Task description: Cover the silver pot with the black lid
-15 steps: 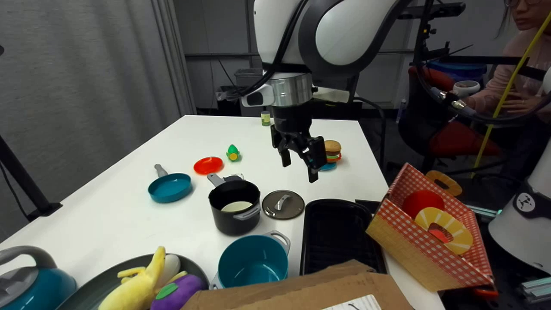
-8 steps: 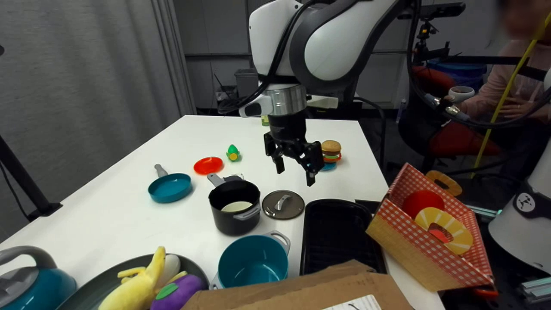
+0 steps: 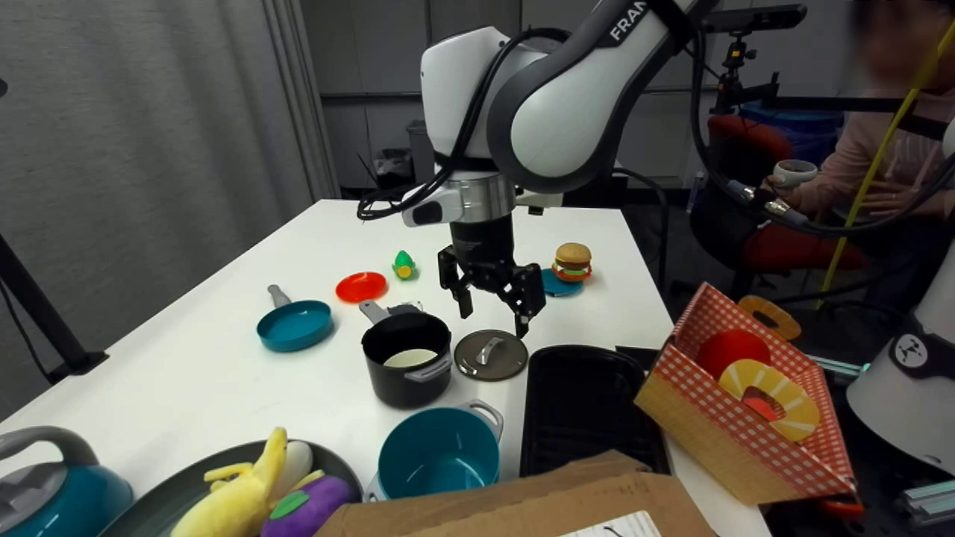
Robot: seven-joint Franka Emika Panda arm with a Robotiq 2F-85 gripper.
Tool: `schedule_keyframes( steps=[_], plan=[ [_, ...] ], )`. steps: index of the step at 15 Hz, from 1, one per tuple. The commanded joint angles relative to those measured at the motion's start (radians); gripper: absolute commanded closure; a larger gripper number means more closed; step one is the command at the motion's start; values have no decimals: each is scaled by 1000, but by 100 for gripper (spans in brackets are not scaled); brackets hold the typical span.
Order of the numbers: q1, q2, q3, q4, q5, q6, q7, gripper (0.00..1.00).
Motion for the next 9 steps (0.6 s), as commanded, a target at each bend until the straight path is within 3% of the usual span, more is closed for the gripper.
schedule_keyframes(
  steps=[1,9],
  plan=[
    [-31,45,28,29,-24,43,-42,7],
    [-48,81,31,16,-37,132,-83,0]
  ],
)
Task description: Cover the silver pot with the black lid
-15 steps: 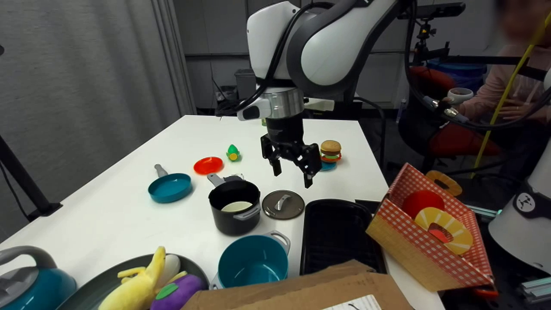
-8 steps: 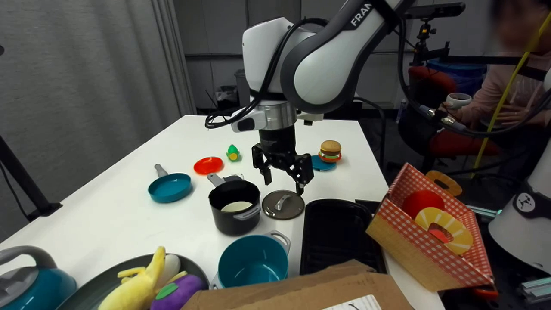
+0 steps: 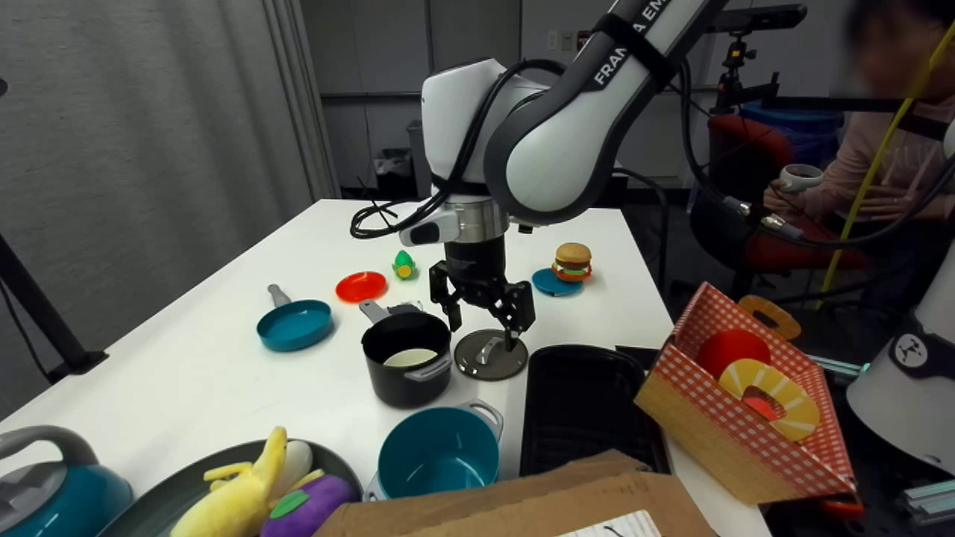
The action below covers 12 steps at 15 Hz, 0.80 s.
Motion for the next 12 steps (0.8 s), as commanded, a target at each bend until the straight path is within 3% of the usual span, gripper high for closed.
schedule_keyframes(
  steps=[1,4,7,10,12],
  plan=[
    [-38,18,19,6,-33,37,-28,0],
    [-49,25,16,-3,-34,43,-40,1],
    [-56,33,13,-12,-39,43,-44,19],
    [-60,42,12,-18,-43,43,-45,12],
    [-59,48,13,-19,-45,40,-44,15]
  ],
)
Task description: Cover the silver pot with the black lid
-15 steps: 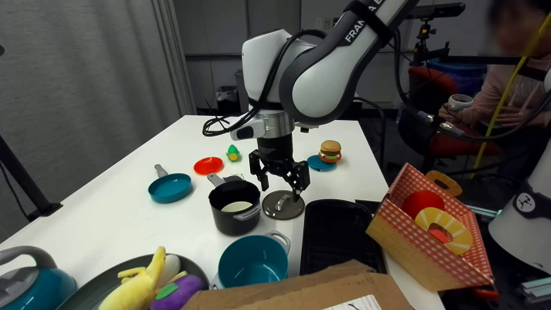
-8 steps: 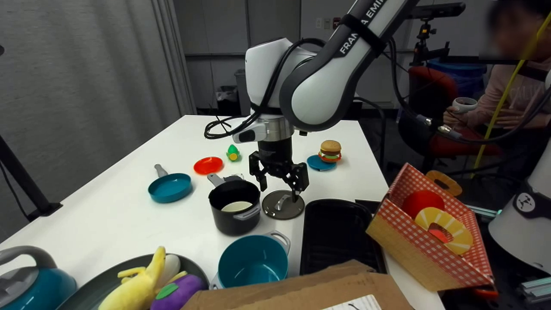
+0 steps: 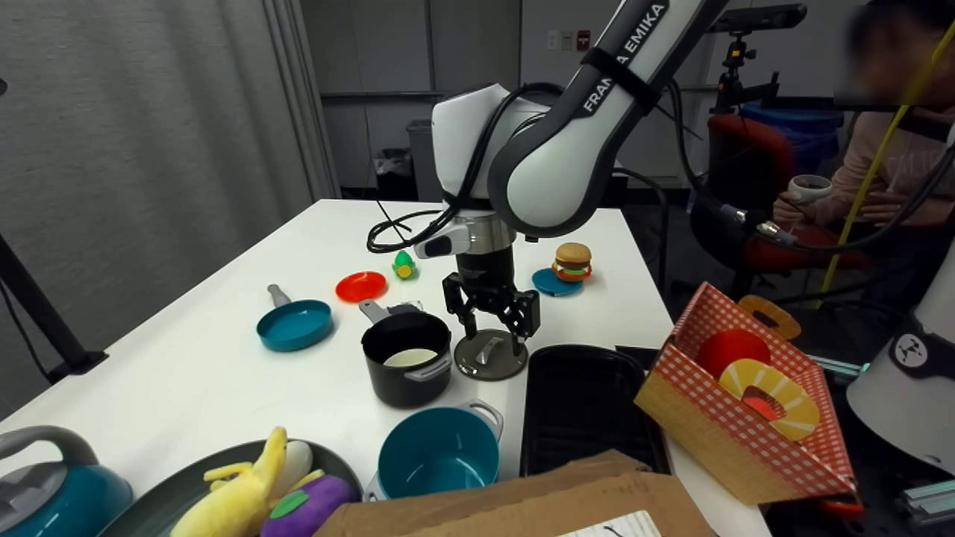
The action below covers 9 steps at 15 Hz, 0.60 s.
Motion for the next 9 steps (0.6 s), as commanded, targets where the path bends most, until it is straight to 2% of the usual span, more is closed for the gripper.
schedule_keyframes(
  steps=[1,2,3,4,5,9],
  plan=[
    [-19,12,13,-10,-46,28,-3,19],
    [-18,17,13,-9,-50,27,-2,21],
    [-18,21,12,-9,-55,28,-1,30],
    [-17,26,12,-8,-63,28,0,46],
    [-18,30,12,-7,-68,29,1,47],
    [-17,32,13,-2,-88,26,1,78]
  ],
)
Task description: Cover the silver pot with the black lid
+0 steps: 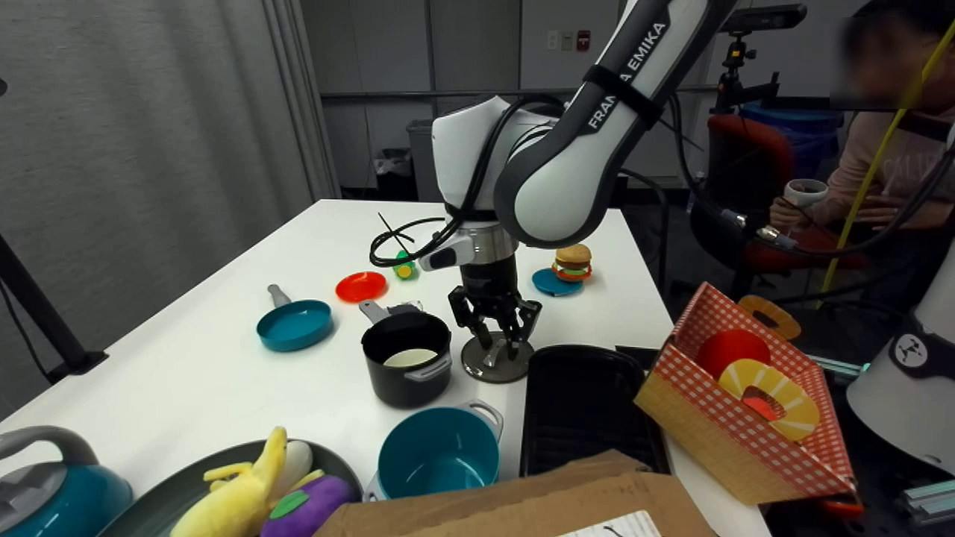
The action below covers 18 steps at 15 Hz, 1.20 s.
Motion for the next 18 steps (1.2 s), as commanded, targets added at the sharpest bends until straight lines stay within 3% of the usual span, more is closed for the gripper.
schedule_keyframes(
  steps=[1,3,4,6,18],
  plan=[
    [-17,11,15,2,-36,22,-1,85],
    [-18,11,17,9,-34,23,-2,98],
    [-19,12,17,12,-33,22,-1,100],
    [-21,8,16,10,-32,20,-1,96],
    [-23,-106,37,-16,41,-40,46,96]
  ],
)
